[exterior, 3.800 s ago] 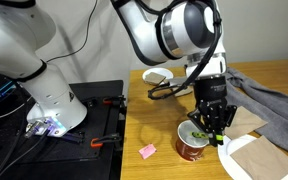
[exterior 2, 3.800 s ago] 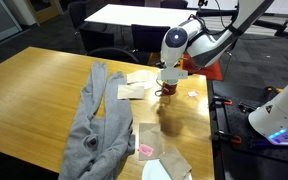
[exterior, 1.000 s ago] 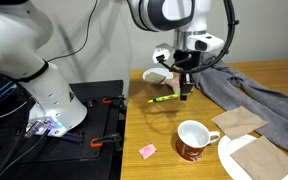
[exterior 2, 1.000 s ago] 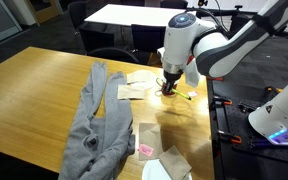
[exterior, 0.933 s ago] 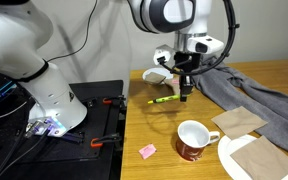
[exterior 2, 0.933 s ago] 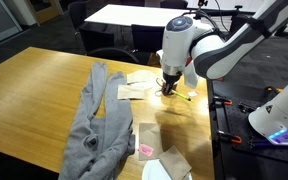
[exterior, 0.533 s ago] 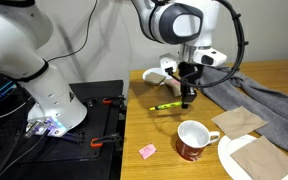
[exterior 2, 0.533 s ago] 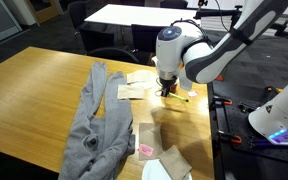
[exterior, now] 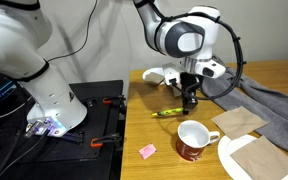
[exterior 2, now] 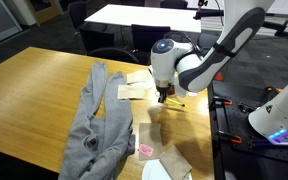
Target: Remove the highlighter from the mug cup and place it on the table
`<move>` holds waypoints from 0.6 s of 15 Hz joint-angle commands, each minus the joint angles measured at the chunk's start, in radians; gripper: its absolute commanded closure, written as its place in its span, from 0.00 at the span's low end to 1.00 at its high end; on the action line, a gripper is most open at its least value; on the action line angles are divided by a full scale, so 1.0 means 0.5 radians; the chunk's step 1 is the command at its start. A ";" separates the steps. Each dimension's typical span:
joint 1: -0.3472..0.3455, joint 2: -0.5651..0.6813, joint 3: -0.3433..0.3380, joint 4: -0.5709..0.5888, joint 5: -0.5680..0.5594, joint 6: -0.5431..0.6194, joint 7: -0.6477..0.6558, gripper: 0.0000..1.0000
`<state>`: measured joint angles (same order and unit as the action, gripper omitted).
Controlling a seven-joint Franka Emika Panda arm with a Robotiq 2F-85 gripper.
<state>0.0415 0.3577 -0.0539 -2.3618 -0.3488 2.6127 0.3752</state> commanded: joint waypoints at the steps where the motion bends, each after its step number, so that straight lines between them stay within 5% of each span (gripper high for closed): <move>1: 0.111 0.062 -0.100 0.049 -0.018 0.044 0.027 0.59; 9: 0.203 -0.293 -0.160 -0.064 -0.037 -0.022 0.028 0.01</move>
<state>0.1220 0.3352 -0.1199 -2.3400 -0.3541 2.6242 0.3801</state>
